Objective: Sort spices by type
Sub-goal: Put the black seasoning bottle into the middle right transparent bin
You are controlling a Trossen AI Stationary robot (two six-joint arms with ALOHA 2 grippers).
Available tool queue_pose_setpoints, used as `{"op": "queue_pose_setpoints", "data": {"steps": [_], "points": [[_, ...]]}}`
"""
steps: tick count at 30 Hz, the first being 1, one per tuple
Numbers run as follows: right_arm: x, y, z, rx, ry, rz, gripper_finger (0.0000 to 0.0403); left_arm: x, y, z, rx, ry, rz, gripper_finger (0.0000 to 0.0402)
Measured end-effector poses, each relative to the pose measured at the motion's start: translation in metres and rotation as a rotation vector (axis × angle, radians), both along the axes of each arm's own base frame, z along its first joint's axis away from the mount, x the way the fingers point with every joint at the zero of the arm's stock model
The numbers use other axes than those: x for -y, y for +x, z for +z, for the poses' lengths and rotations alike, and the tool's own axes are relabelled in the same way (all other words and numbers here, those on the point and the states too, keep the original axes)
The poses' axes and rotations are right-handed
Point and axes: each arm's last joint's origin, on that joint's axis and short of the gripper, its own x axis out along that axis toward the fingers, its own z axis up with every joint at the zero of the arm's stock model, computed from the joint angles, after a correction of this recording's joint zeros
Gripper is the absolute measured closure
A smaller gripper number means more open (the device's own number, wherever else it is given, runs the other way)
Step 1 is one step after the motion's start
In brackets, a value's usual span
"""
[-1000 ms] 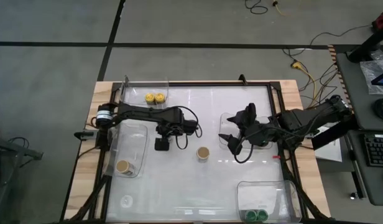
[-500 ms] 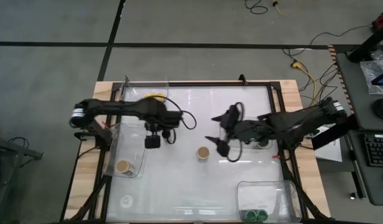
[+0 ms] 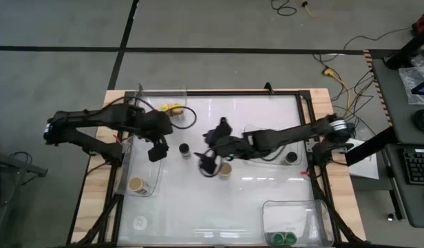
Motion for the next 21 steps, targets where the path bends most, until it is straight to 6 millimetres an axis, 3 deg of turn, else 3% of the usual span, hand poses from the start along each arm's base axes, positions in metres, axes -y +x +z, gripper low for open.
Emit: {"op": "queue_pose_setpoints", "data": {"steps": [12, 17, 21], "points": [[0.011, 0.081, -0.049, -0.083, 0.009, 0.009, 0.0039, 0.000, -0.023, -0.023, 0.058, -0.012, 0.038, 0.0123], [0.014, 0.099, -0.060, -0.081, -0.006, -0.011, 0.0039, 0.001, -0.025, -0.035, 0.071, -0.010, 0.033, 0.0123], [0.017, 0.104, -0.082, -0.162, -0.016, -0.017, 0.0039, 0.001, -0.028, -0.038, 0.070, -0.015, 0.044, 0.0123]]}}
